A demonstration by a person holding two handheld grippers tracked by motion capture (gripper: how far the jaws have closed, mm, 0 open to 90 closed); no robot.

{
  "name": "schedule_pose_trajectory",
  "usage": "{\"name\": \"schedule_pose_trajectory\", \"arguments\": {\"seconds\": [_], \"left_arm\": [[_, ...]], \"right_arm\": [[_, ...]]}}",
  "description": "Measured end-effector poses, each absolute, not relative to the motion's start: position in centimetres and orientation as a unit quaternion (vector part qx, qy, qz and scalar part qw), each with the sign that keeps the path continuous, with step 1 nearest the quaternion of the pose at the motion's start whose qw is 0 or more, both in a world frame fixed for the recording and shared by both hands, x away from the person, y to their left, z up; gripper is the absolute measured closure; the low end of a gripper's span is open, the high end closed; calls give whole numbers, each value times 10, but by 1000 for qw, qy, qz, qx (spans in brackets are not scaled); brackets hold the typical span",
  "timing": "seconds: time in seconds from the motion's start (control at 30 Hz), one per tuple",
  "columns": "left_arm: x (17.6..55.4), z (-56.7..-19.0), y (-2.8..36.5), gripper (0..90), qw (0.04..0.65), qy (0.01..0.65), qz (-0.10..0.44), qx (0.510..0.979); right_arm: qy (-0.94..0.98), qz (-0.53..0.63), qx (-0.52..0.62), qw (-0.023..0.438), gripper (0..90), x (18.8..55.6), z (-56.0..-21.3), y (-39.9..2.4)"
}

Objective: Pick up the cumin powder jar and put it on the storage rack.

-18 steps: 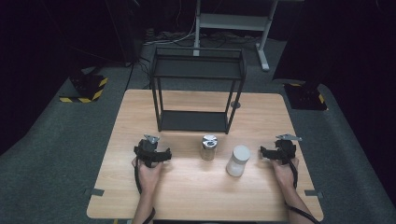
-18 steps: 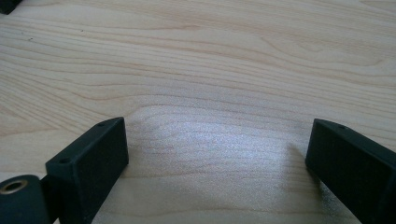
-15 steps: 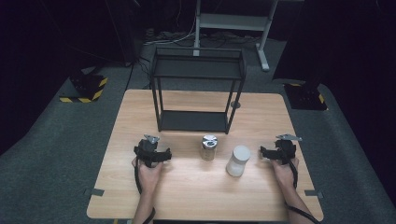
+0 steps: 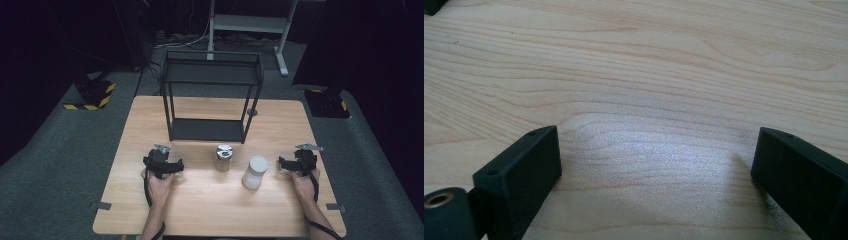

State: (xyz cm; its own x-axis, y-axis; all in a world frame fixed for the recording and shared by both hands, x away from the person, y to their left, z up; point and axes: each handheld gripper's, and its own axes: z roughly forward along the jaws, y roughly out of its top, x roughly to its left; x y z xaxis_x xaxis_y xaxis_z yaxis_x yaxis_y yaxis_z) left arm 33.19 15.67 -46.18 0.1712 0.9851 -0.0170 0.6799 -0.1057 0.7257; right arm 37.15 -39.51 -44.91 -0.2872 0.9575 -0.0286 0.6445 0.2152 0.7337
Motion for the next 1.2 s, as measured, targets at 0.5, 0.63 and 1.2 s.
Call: {"name": "schedule_pose_trajectory", "arguments": {"seconds": [0.5, 0.63, 1.2], "left_arm": [[327, -457, 159, 4, 318, 556, 243, 728], [318, -454, 160, 6, 333, 541, 247, 732], [297, -451, 143, 5, 388, 441, 205, 783]], "right_arm": [[739, 314, 542, 250, 51, 371, -449, -395], [739, 314, 541, 250, 51, 371, -449, -395], [739, 314, 541, 250, 51, 371, -449, -395]]}}
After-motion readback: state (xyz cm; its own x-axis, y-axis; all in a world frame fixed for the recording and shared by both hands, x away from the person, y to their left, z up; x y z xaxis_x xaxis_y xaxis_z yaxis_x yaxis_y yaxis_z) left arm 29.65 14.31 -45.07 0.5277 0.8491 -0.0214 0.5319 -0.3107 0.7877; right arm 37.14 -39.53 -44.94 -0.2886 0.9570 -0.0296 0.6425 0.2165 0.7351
